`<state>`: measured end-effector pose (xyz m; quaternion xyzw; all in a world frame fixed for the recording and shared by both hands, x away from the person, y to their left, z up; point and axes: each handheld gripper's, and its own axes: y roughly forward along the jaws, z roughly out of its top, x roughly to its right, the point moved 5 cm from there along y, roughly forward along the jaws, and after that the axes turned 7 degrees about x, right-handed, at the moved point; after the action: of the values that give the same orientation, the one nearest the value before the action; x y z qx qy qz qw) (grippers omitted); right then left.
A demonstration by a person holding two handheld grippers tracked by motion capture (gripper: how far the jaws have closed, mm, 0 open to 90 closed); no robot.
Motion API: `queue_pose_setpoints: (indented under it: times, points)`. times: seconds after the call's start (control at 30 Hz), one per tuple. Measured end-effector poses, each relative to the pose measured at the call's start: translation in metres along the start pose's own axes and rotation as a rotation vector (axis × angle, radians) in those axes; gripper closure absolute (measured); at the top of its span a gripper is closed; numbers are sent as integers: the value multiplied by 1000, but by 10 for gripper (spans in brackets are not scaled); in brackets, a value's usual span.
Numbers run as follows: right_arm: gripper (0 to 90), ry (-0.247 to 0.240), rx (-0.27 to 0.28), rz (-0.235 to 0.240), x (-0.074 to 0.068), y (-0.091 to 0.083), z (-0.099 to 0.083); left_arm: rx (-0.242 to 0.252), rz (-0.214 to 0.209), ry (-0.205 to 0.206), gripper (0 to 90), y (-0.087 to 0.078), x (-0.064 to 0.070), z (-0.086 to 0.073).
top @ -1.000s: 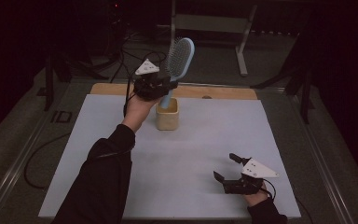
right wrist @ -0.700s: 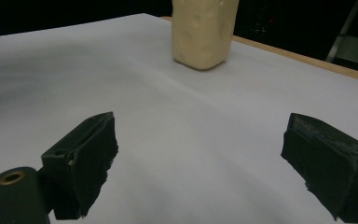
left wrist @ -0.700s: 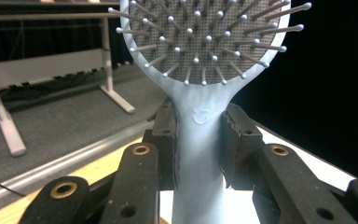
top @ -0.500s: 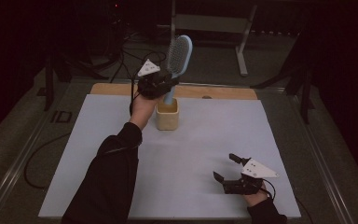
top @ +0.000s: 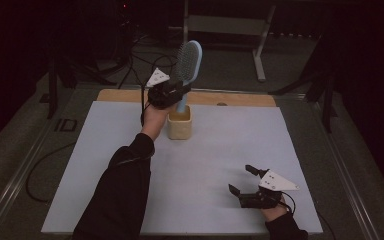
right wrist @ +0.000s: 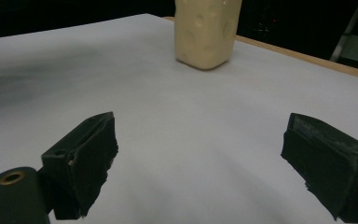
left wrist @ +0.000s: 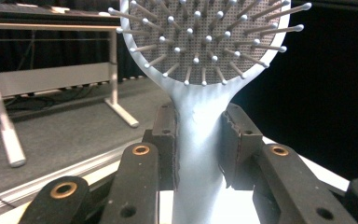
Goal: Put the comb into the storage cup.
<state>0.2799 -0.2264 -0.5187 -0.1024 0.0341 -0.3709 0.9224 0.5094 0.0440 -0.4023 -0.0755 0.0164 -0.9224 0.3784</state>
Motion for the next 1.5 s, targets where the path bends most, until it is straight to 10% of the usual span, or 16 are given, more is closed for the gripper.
queue_pose_setpoints:
  times: [0.9, 1.5]
  points:
    - [99, 1, -1, 5, -1, 0, 0, 34, 34, -2, 697, -1, -8, -43]
    - [99, 9, -4, 15, -2, 1, -1, -39, 27, 48, 694, -3, -7, -60]
